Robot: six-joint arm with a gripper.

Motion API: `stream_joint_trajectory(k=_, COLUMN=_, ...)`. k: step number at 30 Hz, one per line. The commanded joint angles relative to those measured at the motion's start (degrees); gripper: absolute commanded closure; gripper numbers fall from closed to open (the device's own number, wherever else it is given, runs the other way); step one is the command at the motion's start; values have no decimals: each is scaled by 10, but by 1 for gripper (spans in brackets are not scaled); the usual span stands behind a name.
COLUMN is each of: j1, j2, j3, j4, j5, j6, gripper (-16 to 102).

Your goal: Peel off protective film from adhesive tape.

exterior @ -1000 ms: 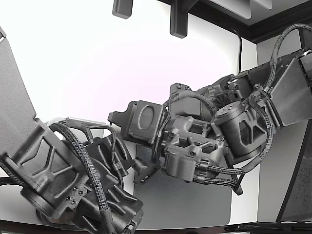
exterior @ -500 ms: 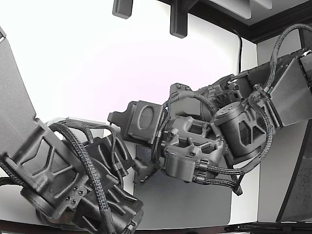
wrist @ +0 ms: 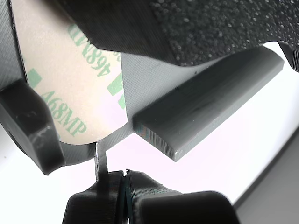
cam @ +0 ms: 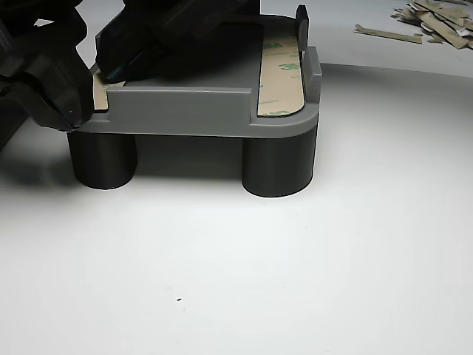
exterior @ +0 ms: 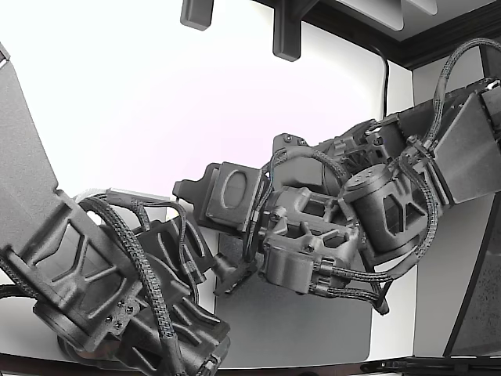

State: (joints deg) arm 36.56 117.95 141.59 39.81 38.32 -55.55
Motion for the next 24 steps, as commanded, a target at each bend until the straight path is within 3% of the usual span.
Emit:
stream_joint_trajectory(k=1, j1=-2, j2=10, j3=-19, j4=-5, j5=2, j6=3, gripper=97)
stream_joint_trajectory(k=24, j1=8, j2=18, j3=-17, j4=-10, j5=3, j6=17, gripper=97)
